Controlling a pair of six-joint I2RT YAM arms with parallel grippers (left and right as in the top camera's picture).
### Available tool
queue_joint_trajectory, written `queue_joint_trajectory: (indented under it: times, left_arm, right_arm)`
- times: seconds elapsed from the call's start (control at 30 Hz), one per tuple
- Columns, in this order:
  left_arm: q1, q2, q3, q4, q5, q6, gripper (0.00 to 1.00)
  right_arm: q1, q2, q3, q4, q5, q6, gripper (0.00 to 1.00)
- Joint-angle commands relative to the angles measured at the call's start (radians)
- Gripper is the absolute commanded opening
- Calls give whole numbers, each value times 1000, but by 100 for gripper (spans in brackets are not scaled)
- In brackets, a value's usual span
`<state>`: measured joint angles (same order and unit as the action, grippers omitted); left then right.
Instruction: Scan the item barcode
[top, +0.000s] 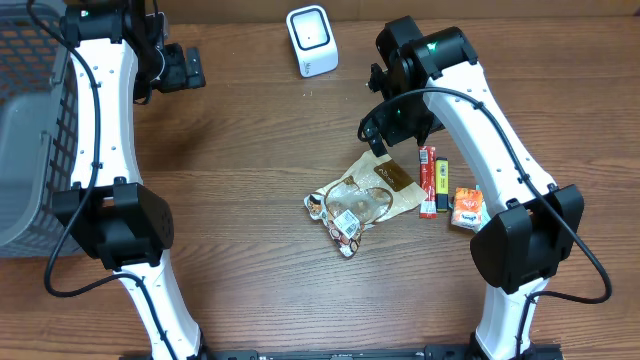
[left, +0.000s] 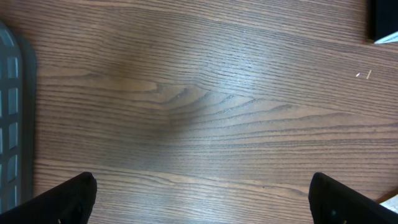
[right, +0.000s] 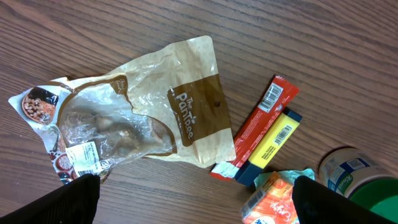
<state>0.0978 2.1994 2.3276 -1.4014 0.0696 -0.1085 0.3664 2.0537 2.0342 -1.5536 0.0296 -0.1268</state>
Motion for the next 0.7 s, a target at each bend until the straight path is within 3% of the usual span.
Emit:
queue_joint_trajectory:
  times: [0.0,0.33,0.67]
  left_arm:
    - [-7,-6,-3,0,-6,8,100]
    - [-7,-6,-3,0,-6,8,100]
    - [-6,-6,-3,0,-6,8,100]
  right_arm:
    - [0,2,-6,4,-6,8,100]
    - [0,-15,-14,31,-6,8,100]
    - [0,-324,-14,146,-6,8,100]
